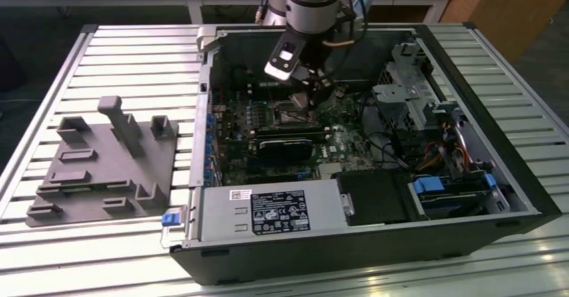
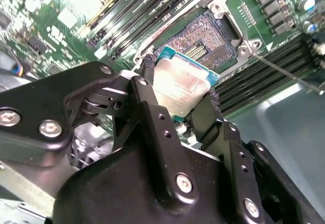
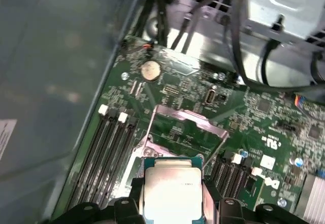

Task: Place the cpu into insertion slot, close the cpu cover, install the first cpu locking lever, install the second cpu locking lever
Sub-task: 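Place the cpu into insertion slot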

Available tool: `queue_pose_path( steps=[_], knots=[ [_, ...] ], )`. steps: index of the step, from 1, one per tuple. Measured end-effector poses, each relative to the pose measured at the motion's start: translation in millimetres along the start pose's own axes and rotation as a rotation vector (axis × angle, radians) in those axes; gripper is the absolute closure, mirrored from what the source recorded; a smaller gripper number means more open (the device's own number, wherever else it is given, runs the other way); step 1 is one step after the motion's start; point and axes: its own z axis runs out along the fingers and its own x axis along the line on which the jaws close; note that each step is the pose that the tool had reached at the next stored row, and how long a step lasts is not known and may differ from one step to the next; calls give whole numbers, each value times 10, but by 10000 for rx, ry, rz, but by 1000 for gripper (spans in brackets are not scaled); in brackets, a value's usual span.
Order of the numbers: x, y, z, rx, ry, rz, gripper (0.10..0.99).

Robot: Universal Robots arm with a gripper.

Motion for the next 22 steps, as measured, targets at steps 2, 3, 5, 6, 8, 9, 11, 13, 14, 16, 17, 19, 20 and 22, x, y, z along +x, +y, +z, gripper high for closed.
queue_pose_path(
  steps=[2,3,5,6,8,9,11,13,14,16,17,19,20,22],
  knots=[
    [0,0,6,-7,-30,381,545],
    [0,-1,10,-11,-45,560,545],
    [0,-1,16,-16,-74,918,545],
    [0,-2,20,-19,-89,1098,545],
    [0,-2,27,-26,-118,1456,545],
    [-1,-3,31,-29,-132,1635,545],
    [-1,-3,39,-35,-163,2010,545],
    [-1,-4,47,-42,-191,2360,545],
    [0,-5,52,-45,-202,2503,545],
    [5,-20,55,-46,-210,2624,545],
    [8,-31,56,-47,-208,2638,545],
    [18,-52,61,-54,-202,2639,545],
    [22,-64,64,-59,-200,2639,545],
    [32,-85,73,-79,-197,2639,545]
  ],
)
